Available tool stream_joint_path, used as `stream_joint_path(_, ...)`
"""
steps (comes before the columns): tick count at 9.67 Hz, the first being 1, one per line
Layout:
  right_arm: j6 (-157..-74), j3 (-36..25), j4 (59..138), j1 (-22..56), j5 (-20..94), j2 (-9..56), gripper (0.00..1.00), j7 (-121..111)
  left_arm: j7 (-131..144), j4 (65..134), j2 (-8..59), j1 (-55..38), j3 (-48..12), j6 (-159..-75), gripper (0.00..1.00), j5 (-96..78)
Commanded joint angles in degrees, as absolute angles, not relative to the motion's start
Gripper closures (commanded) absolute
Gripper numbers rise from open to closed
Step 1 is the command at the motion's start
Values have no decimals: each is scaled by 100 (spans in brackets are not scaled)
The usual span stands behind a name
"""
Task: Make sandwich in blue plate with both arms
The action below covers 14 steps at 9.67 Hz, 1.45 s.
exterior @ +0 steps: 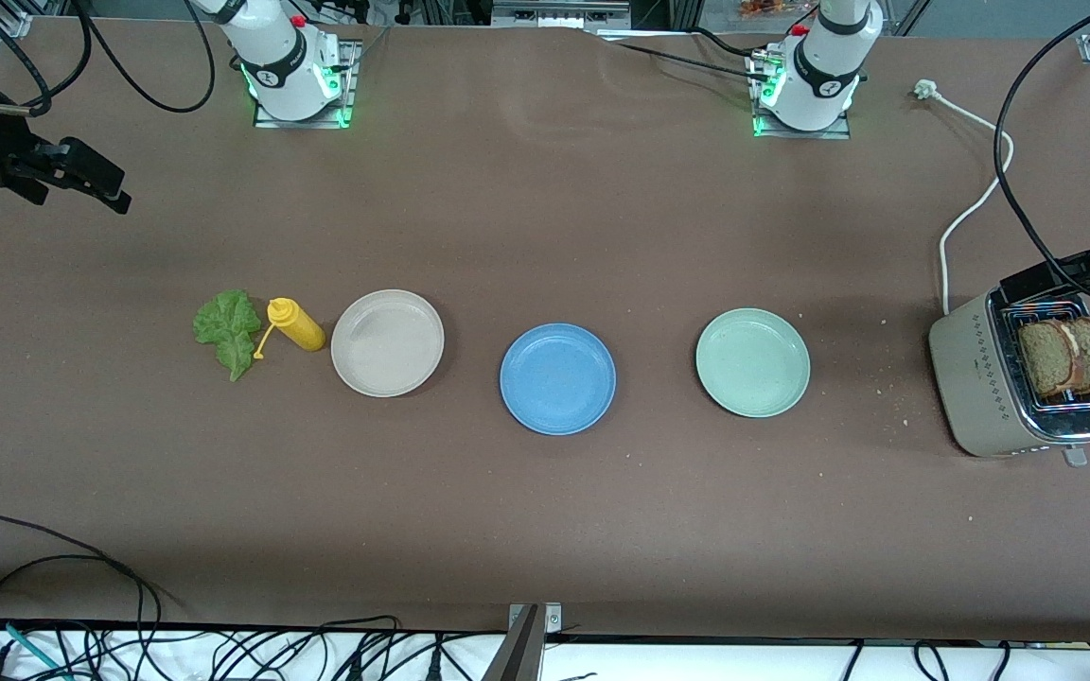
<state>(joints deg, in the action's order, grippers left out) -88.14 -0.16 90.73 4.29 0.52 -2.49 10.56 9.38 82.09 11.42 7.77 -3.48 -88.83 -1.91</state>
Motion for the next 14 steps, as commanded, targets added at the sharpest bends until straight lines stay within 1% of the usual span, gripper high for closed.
stream_joint_path(1, -8745, -9, 9114, 431, 132, -334, 0, 1099, 782, 8226, 1081, 835, -369, -8798, 0, -97)
stream_joint_path(14, -8745, -9, 9114, 422, 132, -334, 0, 1099, 861, 8244, 1063, 835, -360, -8789, 0, -97)
